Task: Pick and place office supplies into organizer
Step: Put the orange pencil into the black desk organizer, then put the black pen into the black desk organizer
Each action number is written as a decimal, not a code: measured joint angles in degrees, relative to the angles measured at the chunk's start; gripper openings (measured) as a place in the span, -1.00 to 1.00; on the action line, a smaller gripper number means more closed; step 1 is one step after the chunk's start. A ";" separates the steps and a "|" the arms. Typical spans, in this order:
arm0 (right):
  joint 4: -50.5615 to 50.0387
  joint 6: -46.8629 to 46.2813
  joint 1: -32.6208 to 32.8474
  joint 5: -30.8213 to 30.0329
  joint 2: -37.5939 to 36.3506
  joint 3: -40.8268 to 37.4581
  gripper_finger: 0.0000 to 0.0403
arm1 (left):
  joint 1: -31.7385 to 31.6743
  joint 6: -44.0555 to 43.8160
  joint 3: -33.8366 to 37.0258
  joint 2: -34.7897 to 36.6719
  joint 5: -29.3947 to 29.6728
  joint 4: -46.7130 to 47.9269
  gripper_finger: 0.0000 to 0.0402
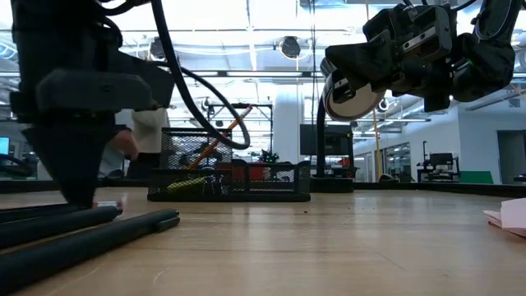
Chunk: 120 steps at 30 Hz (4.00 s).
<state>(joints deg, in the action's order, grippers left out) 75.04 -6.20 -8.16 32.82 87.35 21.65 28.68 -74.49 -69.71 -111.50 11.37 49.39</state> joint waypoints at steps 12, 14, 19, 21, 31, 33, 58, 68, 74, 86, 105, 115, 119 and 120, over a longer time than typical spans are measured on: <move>-0.23 0.87 0.01 0.00 0.00 0.00 -0.98 | -1.41 7.32 0.22 7.60 14.75 1.38 -0.84; -0.25 0.87 0.01 0.00 0.00 0.00 -0.98 | -1.78 10.47 0.19 10.29 18.92 0.39 -0.83; -0.25 0.87 0.01 0.00 0.00 0.00 -0.98 | -1.93 25.25 0.17 18.08 32.23 -4.94 -0.89; 0.05 0.87 0.01 0.00 0.00 0.00 -0.98 | -2.12 33.74 0.15 21.37 37.18 -9.30 -0.91; -0.04 0.87 0.01 0.00 0.00 0.00 -0.98 | -7.52 78.93 0.02 29.37 30.11 -38.05 -0.89; -0.01 0.87 0.01 0.02 0.00 0.00 -0.98 | -9.80 82.69 0.02 29.37 25.03 -39.92 -0.91; 0.34 0.87 0.01 0.26 0.00 0.00 -0.98 | -31.09 78.41 33.82 32.19 -2.66 -74.08 -0.89; 1.57 0.87 0.01 0.05 0.00 0.15 -0.98 | -31.36 76.32 44.73 32.15 -2.61 -89.95 -0.85; 1.65 0.95 0.01 0.04 0.00 0.17 -0.98 | -31.34 74.77 47.35 32.15 -2.46 -93.04 -0.85; 1.71 1.09 0.01 -0.20 0.00 0.22 -0.98 | -31.34 74.38 47.38 32.15 -2.36 -92.98 -0.85; 1.89 1.09 0.01 -0.20 0.00 0.24 -0.98 | -32.08 70.78 47.38 32.08 -3.91 -88.13 -0.84; 1.91 1.04 0.01 -0.20 0.00 0.24 -0.98 | -32.08 69.88 47.36 32.08 -3.86 -89.00 -0.62; 1.91 0.92 0.01 -0.15 0.00 0.24 -0.98 | -32.08 69.93 47.38 32.08 -3.11 -89.46 -0.39; 1.89 0.92 0.00 -0.15 0.00 0.24 -0.98 | -32.08 70.25 47.33 32.08 -2.34 -89.82 -0.35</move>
<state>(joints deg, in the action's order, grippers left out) 76.93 -5.28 -8.15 32.67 87.35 21.89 -3.40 -4.24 -22.38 -79.42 9.03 -40.43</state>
